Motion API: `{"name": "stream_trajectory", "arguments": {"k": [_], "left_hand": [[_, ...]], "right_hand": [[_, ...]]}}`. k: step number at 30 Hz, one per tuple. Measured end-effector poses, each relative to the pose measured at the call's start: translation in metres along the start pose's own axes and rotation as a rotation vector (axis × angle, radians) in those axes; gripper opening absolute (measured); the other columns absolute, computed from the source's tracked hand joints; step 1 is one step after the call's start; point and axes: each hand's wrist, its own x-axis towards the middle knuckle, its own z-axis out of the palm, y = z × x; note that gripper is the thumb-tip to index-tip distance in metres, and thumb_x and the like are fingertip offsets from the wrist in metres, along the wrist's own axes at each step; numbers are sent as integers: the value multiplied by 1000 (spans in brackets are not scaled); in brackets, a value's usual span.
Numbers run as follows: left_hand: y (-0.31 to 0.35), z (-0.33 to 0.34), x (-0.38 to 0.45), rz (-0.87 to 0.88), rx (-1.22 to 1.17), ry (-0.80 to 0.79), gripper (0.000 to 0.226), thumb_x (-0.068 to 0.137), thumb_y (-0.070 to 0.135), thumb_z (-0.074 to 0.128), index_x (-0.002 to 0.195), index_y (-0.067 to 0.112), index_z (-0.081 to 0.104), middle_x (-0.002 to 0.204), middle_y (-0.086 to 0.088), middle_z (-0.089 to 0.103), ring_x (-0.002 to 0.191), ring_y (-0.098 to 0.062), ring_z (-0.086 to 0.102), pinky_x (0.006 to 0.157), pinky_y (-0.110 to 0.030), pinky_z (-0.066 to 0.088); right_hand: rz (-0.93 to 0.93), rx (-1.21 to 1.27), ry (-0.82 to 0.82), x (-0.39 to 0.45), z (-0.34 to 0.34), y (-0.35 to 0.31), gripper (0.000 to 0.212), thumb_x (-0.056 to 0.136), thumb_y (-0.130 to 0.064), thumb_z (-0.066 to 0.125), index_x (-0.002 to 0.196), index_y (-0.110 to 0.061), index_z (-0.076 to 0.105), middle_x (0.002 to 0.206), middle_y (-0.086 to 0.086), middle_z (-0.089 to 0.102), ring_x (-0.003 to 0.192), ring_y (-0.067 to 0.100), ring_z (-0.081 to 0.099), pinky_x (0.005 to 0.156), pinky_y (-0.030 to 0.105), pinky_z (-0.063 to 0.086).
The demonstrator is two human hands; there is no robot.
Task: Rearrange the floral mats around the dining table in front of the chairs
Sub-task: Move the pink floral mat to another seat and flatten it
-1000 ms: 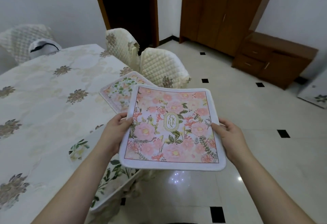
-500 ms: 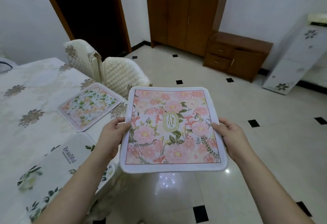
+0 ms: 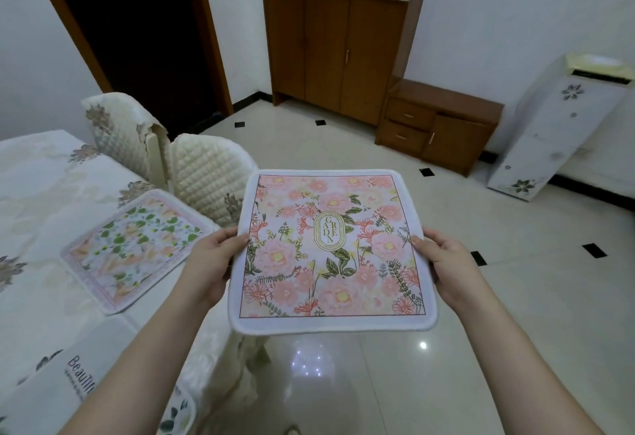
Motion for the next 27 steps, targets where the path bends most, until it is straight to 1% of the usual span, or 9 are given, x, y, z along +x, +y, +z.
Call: {"name": "stream_trajectory", "arguments": {"k": [4, 10, 15, 19, 21, 22, 23, 24, 27], "left_hand": [[14, 1, 37, 12, 12, -22, 15, 92, 13, 64, 105, 11, 70, 92, -17, 76, 71, -29, 71, 57, -36, 57], [31, 7, 80, 30, 33, -54, 13, 93, 11, 64, 104, 10, 70, 87, -15, 76, 66, -25, 72, 51, -31, 55], [39, 20, 111, 37, 60, -42, 14, 93, 12, 64, 106, 11, 68, 86, -11, 77, 65, -21, 72, 51, -29, 55], [43, 42, 138, 42, 67, -30, 13, 93, 12, 63, 105, 11, 68, 85, -11, 77, 65, -21, 71, 50, -29, 54], [43, 56, 154, 35, 74, -20, 14, 93, 12, 63, 107, 10, 68, 88, -14, 76, 69, -24, 71, 60, -37, 57], [44, 65, 162, 34, 79, -15, 15, 93, 12, 63, 107, 10, 67, 89, -14, 76, 71, -25, 70, 67, -41, 57], [44, 74, 171, 33, 86, -10, 14, 93, 12, 63, 107, 11, 67, 89, -13, 76, 70, -25, 70, 70, -43, 56], [45, 84, 179, 32, 95, -3, 13, 93, 12, 64, 106, 12, 67, 88, -12, 77, 69, -24, 71, 69, -41, 56], [50, 113, 203, 41, 108, 16, 12, 93, 13, 64, 105, 13, 67, 87, -11, 77, 67, -22, 73, 56, -32, 57]], "right_hand": [[-4, -17, 26, 29, 12, -13, 22, 94, -12, 61, 115, -14, 65, 99, 14, 76, 79, 26, 74, 62, 34, 60], [-11, -13, 62, 64, 17, -19, 20, 93, -12, 63, 112, -16, 68, 95, 14, 76, 74, 24, 74, 58, 31, 58], [4, -28, 62, 97, 14, -25, 20, 93, -12, 63, 111, -17, 69, 91, 13, 77, 69, 23, 73, 54, 30, 56], [16, -34, 51, 132, 5, -33, 21, 92, -11, 63, 112, -15, 68, 92, 15, 76, 70, 24, 73, 55, 30, 57], [20, -30, 41, 151, -4, -37, 21, 92, -10, 63, 112, -14, 68, 92, 15, 76, 70, 25, 73, 55, 30, 57], [21, -26, 38, 162, -9, -39, 21, 93, -10, 62, 113, -14, 67, 92, 15, 76, 70, 25, 73, 55, 31, 57], [22, -26, 36, 174, -14, -41, 21, 93, -9, 62, 113, -14, 67, 92, 16, 76, 70, 25, 73, 55, 31, 57], [27, -31, 33, 185, -20, -44, 21, 93, -9, 62, 114, -13, 66, 93, 16, 76, 71, 25, 73, 55, 31, 57], [40, -32, 22, 220, -38, -54, 21, 93, -9, 61, 113, -12, 66, 93, 17, 76, 72, 26, 73, 57, 32, 57]]}}
